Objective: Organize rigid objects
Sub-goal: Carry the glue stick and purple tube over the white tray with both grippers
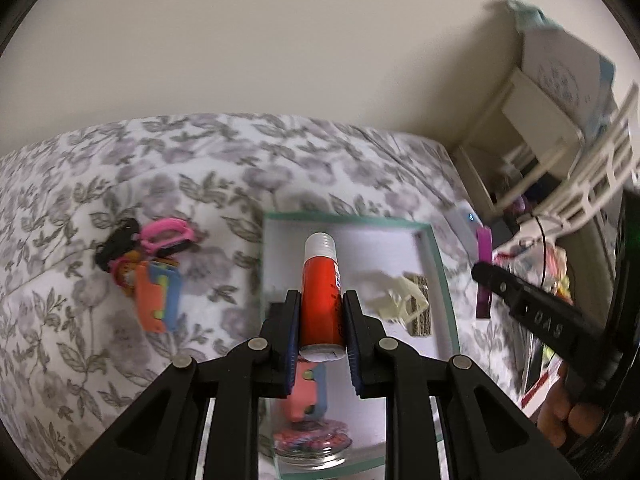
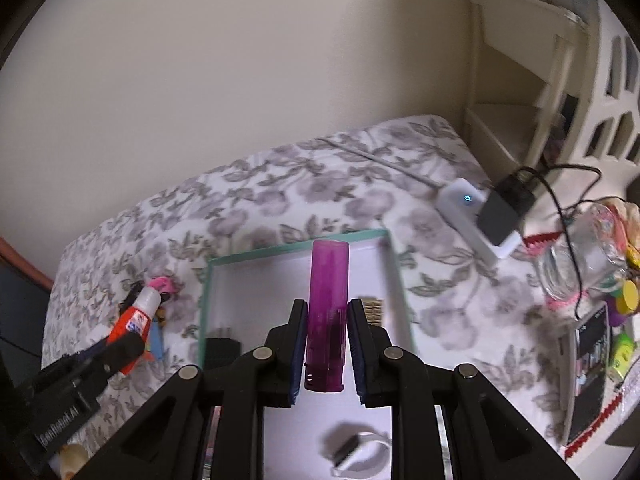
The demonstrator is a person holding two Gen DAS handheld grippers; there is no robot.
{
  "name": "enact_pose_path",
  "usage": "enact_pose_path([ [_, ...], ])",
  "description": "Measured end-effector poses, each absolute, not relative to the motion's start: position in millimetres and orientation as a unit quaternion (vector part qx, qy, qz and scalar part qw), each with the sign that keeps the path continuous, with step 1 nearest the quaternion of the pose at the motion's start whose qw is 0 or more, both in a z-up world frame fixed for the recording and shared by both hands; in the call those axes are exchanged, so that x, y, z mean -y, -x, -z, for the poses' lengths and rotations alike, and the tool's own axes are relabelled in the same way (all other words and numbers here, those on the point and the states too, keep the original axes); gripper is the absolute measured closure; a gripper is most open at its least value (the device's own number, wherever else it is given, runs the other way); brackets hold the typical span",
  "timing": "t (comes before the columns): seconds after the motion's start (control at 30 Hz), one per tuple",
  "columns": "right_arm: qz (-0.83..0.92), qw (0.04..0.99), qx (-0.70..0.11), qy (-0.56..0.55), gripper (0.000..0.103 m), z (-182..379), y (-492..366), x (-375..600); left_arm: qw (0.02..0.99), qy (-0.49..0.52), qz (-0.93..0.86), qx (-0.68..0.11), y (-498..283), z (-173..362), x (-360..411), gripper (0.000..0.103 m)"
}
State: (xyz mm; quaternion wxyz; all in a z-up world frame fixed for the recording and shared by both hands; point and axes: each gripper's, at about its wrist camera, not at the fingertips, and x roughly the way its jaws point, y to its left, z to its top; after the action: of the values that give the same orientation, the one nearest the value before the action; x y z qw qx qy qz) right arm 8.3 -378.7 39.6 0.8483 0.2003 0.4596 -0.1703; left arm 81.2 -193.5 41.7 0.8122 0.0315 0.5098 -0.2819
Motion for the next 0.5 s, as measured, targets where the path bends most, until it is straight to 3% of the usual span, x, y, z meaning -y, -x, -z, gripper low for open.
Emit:
enact_pose_path([
  [0.5, 0.17, 0.799, -0.531, -0.225, 0.082, 25, -12, 393, 0.773, -0.109, 0.291, -0.553, -55, 19, 240, 0.081],
])
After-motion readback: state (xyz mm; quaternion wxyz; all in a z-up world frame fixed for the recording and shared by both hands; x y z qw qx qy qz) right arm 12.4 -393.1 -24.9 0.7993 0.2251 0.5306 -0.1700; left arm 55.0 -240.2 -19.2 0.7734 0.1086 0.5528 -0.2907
